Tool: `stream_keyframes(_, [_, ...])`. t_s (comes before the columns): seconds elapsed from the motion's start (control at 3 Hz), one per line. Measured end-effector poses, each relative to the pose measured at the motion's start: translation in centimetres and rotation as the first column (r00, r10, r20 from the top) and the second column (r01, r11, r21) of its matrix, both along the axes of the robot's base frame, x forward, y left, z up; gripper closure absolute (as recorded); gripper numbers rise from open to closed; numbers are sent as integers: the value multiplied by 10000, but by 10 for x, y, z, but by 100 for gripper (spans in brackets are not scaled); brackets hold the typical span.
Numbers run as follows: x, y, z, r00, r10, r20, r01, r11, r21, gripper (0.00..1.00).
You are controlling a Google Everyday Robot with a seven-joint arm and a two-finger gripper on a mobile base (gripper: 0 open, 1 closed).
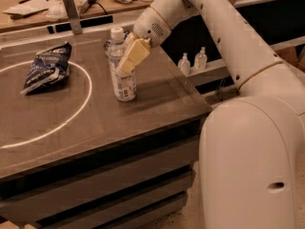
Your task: Place blue plastic bottle upright
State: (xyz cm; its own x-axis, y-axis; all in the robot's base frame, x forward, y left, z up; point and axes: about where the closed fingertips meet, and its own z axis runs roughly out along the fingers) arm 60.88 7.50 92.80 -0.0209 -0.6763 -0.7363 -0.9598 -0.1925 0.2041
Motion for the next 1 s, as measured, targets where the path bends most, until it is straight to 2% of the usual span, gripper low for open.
stream_keyframes(0.33, [0, 0, 0, 10000, 0, 0, 0, 10000, 0, 19])
stream_keyframes(0.67, [-12, 27, 29, 9997, -111, 197, 115, 9996, -243, 0])
stream_keyframes(1.0, [-29, 37, 58, 9986, -456, 253, 463, 9985, -286, 0])
